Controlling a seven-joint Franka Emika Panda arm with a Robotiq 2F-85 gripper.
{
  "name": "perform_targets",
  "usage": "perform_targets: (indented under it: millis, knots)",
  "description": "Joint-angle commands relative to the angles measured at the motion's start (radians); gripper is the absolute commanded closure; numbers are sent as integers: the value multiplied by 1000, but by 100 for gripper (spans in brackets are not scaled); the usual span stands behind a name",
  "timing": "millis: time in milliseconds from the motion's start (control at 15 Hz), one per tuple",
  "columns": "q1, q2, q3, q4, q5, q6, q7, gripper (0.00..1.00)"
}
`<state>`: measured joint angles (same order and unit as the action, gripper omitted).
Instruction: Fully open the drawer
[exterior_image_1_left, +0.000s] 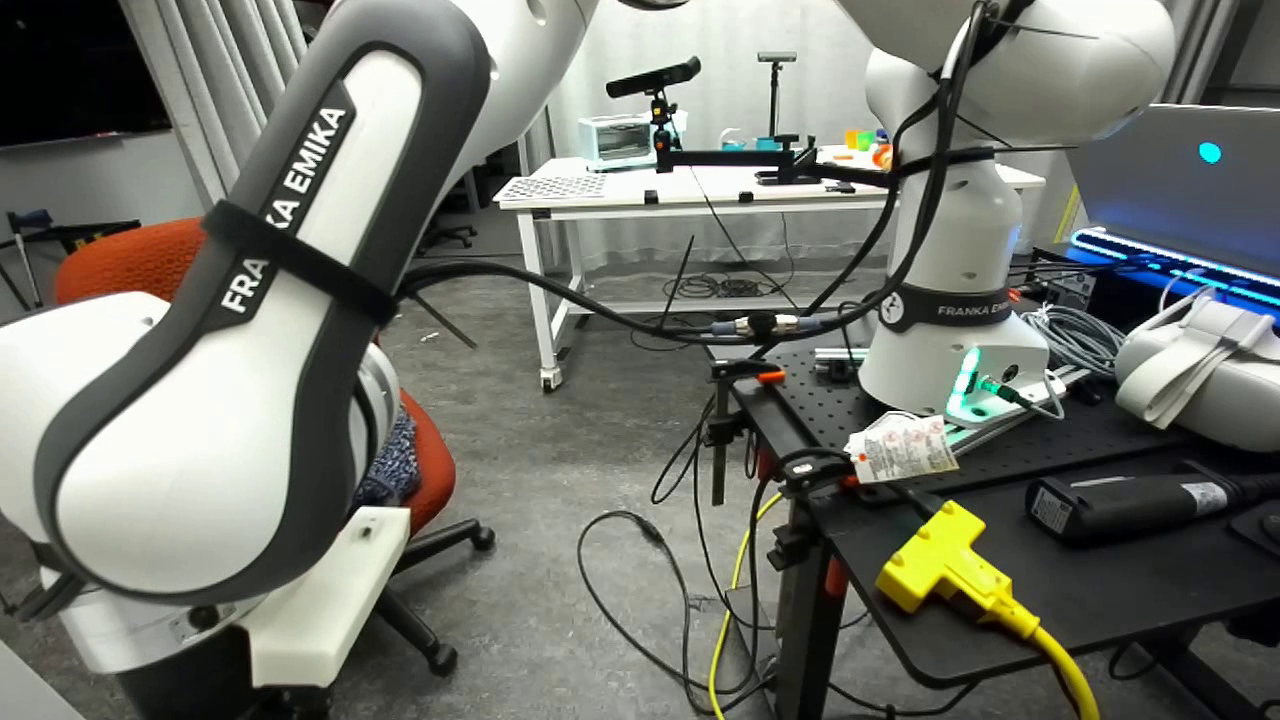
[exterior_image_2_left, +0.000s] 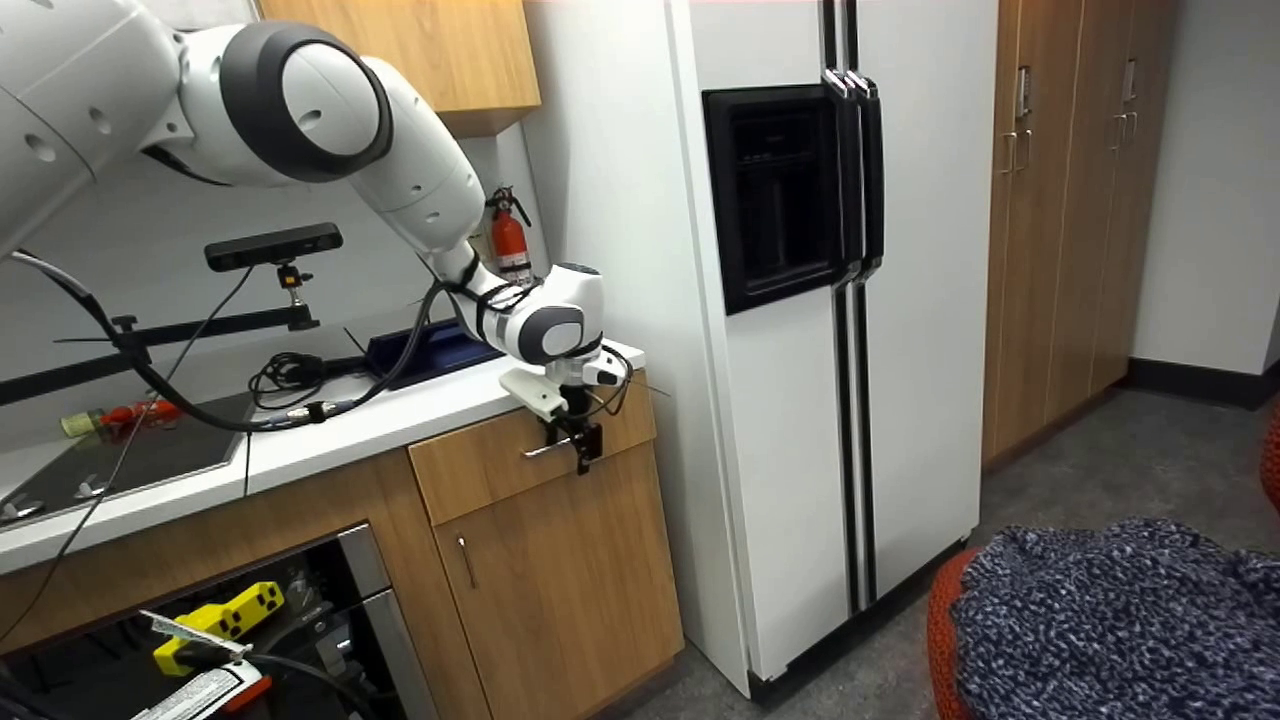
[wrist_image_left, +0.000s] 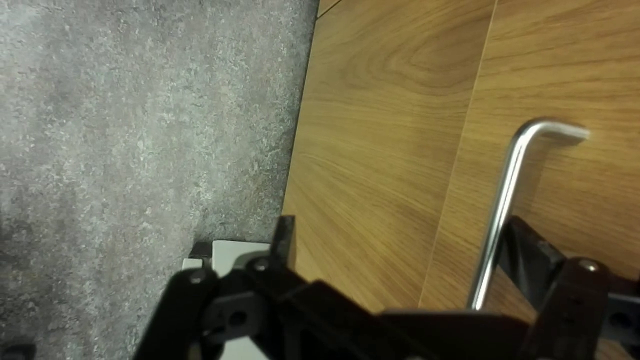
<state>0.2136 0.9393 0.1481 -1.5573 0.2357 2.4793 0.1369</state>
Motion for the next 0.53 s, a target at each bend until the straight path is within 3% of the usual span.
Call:
perform_targets:
  millis: [0,467]
  knots:
    - [39,-47,-101,-55,-89,19,69,0]
    - [29,-182,-134,-253,-93,76,98,0]
